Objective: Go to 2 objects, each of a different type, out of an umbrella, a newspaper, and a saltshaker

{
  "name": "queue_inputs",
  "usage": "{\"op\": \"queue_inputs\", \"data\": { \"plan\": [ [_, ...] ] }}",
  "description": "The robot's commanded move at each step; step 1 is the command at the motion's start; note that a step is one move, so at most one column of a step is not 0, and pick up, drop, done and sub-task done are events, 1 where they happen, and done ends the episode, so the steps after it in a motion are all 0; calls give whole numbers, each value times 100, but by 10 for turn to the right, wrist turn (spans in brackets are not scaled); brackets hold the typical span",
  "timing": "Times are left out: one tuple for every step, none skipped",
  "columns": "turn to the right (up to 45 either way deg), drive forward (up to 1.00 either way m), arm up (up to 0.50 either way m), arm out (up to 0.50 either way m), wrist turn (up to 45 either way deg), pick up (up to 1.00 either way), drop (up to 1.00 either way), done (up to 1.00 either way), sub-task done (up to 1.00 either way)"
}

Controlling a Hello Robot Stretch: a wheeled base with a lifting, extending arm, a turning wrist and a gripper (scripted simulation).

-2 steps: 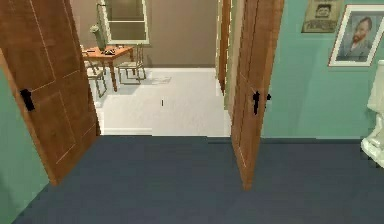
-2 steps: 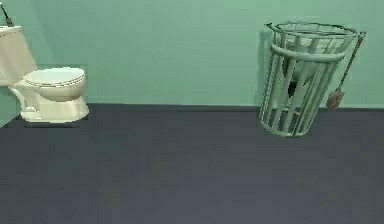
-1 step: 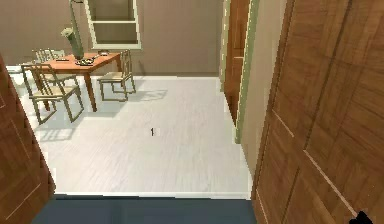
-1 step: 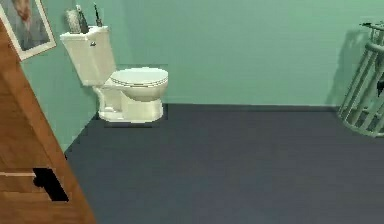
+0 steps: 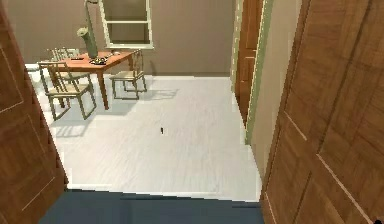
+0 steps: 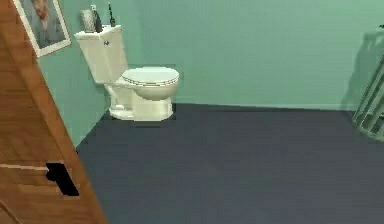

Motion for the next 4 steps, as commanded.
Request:
{"op": "queue_inputs", "data": {
  "plan": [
    [0,100,0,0,0,0,0,0,0],
    [0,100,0,0,0,0,0,0,0],
    [0,40,0,0,0,0,0,0,0],
    [450,0,0,0,0,0,0,0,0]
  ]
}}
